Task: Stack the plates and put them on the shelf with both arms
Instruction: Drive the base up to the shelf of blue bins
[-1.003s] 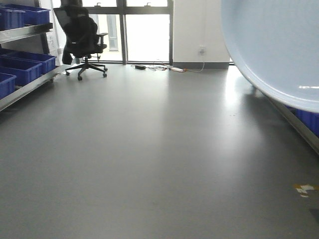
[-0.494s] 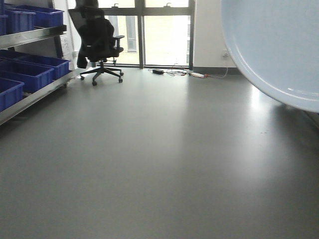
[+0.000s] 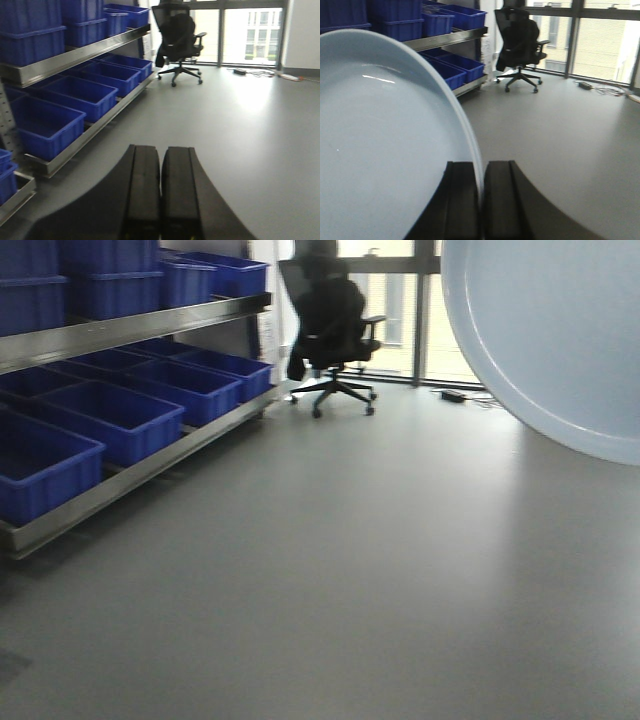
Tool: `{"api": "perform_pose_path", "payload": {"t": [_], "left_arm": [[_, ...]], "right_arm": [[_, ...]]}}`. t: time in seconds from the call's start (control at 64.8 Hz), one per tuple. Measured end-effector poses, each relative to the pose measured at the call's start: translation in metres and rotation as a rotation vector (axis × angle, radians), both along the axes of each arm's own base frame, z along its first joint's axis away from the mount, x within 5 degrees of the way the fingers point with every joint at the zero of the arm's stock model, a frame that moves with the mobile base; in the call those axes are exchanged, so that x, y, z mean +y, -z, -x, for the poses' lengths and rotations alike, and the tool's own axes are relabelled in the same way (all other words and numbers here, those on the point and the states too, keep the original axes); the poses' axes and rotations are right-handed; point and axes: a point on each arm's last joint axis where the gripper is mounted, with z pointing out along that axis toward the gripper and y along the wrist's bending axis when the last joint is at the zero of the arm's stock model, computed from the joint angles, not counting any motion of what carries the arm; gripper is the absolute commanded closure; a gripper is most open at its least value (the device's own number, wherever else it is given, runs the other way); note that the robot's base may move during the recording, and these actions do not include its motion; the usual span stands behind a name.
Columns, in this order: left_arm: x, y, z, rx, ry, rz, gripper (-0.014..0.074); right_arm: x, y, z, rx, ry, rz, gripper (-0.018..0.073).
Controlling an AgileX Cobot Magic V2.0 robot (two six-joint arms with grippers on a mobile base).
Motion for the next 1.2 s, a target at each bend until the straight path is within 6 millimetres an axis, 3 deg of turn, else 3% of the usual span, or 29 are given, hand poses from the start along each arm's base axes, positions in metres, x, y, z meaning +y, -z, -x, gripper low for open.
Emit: {"api": "perform_pose_path", "payload": {"t": [1.203], "left_arm": [[0.0001, 0.0000, 0.0000, 0.000, -0.001, 0.000, 0.0514]], "right_arm": [[0.0000, 0.0000, 0.0000, 0.000, 0.000, 0.000, 0.0503]]}}
